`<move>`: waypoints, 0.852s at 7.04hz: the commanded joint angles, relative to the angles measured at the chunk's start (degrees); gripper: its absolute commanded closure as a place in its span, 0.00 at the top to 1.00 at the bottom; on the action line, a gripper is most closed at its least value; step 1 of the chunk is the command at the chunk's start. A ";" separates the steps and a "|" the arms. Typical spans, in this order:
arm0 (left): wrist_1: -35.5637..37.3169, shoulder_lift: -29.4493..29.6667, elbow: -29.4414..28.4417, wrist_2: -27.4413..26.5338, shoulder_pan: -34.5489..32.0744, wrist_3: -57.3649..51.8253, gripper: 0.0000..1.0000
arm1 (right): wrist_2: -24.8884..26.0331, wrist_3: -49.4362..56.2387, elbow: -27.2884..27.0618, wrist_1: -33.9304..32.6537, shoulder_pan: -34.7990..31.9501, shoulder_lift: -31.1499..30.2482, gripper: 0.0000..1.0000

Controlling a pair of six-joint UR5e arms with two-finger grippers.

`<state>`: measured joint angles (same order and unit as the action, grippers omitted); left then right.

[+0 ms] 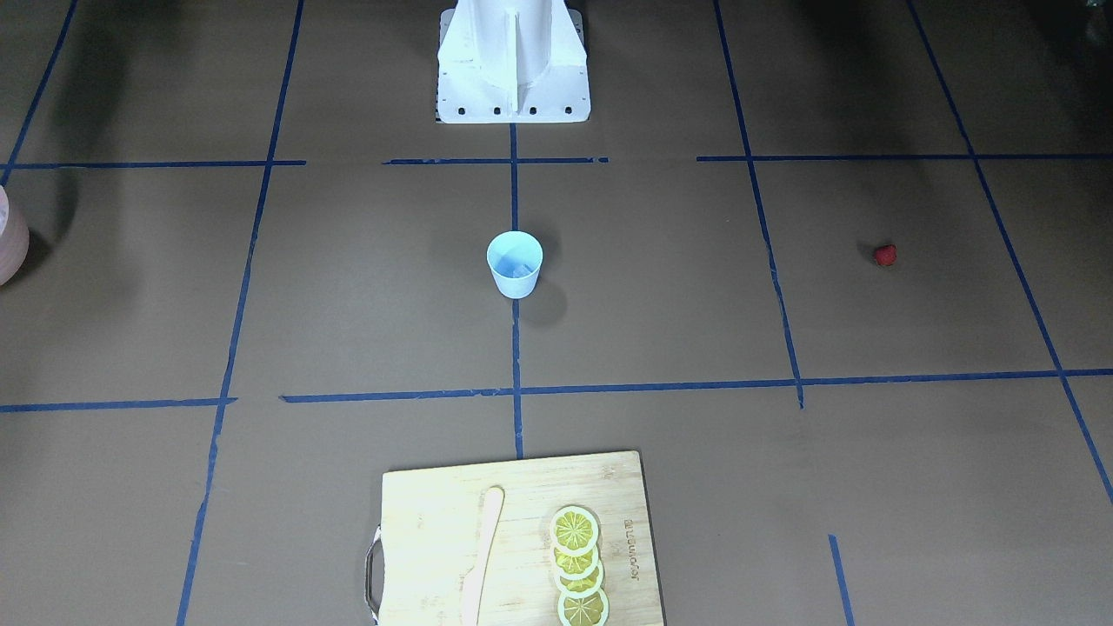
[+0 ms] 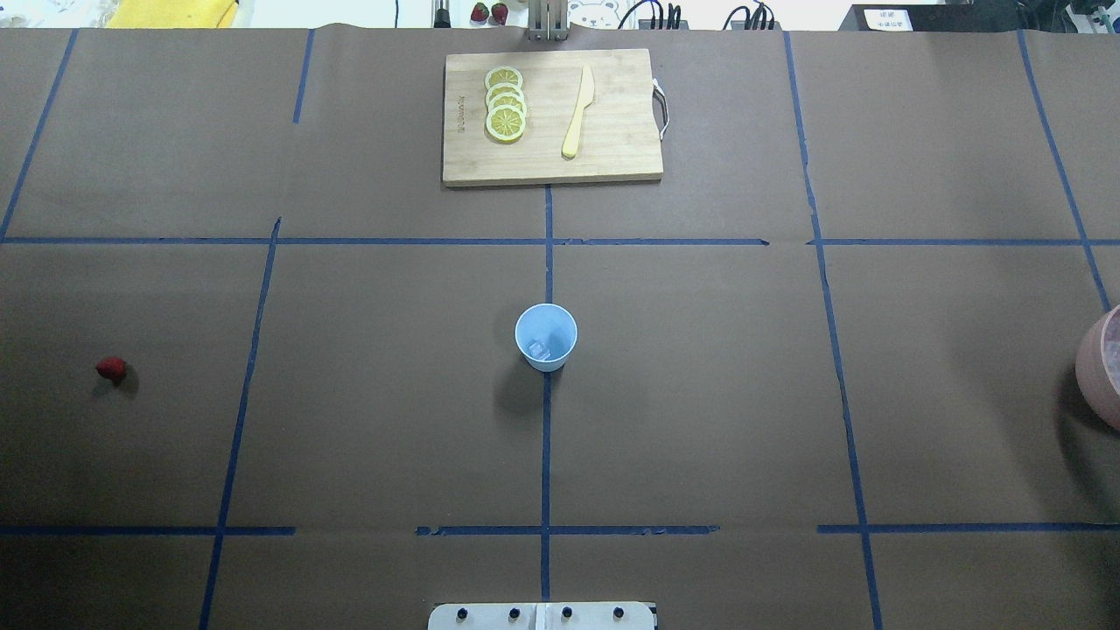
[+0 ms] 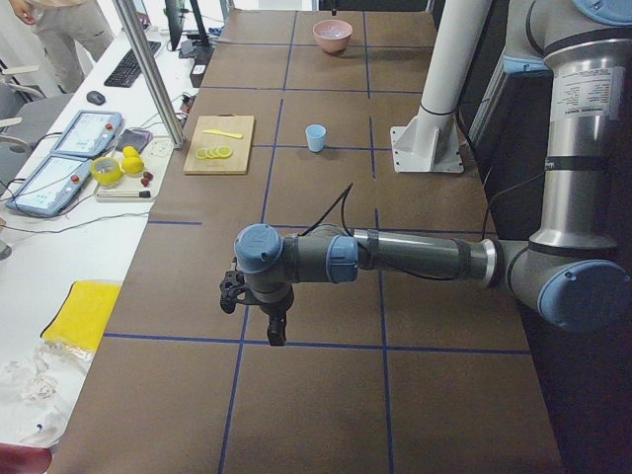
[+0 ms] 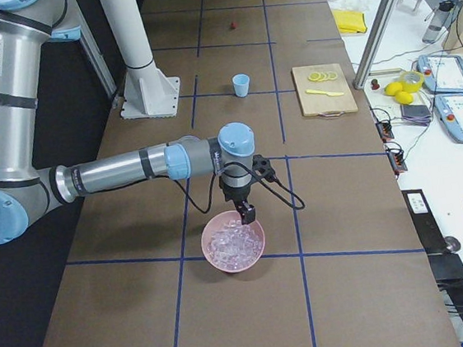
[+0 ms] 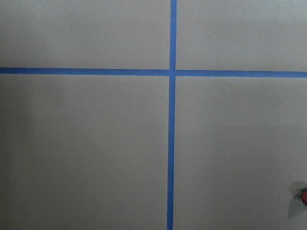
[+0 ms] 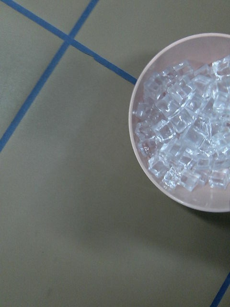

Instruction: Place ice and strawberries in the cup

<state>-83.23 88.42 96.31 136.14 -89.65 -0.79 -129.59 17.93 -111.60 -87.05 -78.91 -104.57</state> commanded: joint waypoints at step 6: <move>0.00 0.00 0.01 -0.08 0.00 0.00 1.00 | 1.18 16.68 6.40 16.83 6.74 -5.72 0.96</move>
<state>-83.23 88.42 96.32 136.12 -89.65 -0.79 -128.61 31.01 -105.28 -70.13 -73.04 -109.63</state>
